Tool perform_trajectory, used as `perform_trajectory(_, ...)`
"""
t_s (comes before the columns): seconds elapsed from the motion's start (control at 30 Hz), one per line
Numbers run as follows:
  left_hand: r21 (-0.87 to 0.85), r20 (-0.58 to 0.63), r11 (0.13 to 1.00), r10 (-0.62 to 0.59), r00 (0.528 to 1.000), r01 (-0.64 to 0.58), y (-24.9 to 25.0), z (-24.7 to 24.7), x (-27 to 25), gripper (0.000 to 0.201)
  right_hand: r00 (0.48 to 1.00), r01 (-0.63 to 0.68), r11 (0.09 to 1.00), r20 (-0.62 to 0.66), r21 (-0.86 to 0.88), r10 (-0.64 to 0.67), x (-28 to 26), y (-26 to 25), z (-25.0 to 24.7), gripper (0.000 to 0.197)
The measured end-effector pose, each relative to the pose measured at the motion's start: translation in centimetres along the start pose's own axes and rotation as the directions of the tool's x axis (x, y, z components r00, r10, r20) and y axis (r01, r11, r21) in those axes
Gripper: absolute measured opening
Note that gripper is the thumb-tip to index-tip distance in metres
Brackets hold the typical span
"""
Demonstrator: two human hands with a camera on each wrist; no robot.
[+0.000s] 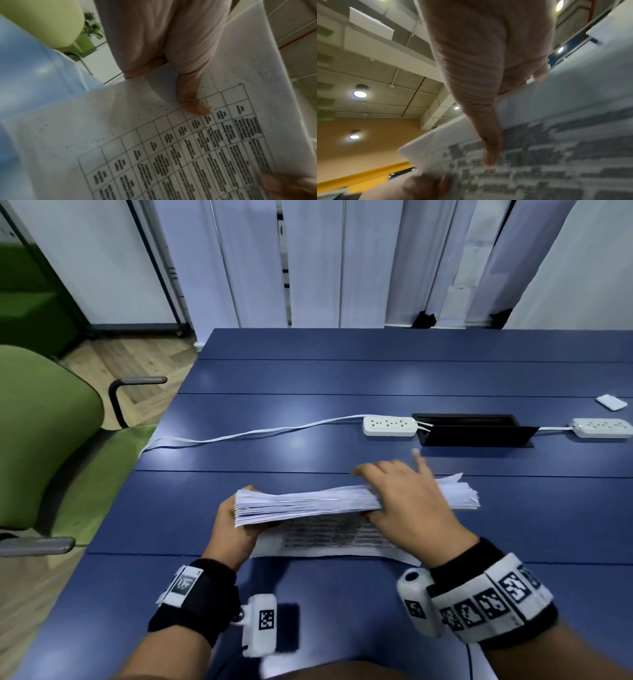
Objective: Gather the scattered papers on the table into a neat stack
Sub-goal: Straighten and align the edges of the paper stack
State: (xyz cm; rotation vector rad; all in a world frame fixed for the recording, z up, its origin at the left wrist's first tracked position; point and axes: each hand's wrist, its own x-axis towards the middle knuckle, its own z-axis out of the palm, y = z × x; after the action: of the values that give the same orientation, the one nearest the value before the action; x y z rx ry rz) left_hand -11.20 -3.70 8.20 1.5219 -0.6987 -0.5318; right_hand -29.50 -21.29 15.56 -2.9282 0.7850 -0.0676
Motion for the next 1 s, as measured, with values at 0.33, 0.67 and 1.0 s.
perform_trajectory(0.33, 0.009, -0.458, 0.999, 0.051, 0.887, -0.053, 1.6, -1.4, 0.9, 0.086, 0.935, -0.004, 0.606, -0.212, 0.796, 0.285, 1.1, 0.2, 0.4, 0.037)
perform_trajectory(0.67, -0.252, -0.110, 0.968, -0.018, 0.994, -0.011, 4.4, 3.1, 1.3, 0.053, 0.905, 0.124, -0.210, -0.023, 0.970, 0.425, 0.1, 1.6, 4.5, 0.062)
perform_trajectory(1.0, -0.260, -0.096, 0.966, -0.029, 0.995, 0.003, 2.1, 4.1, 1.2, 0.052, 0.867, 0.084, 0.085, -0.115, 0.993, 0.486, -0.5, 1.7, 5.5, 0.079)
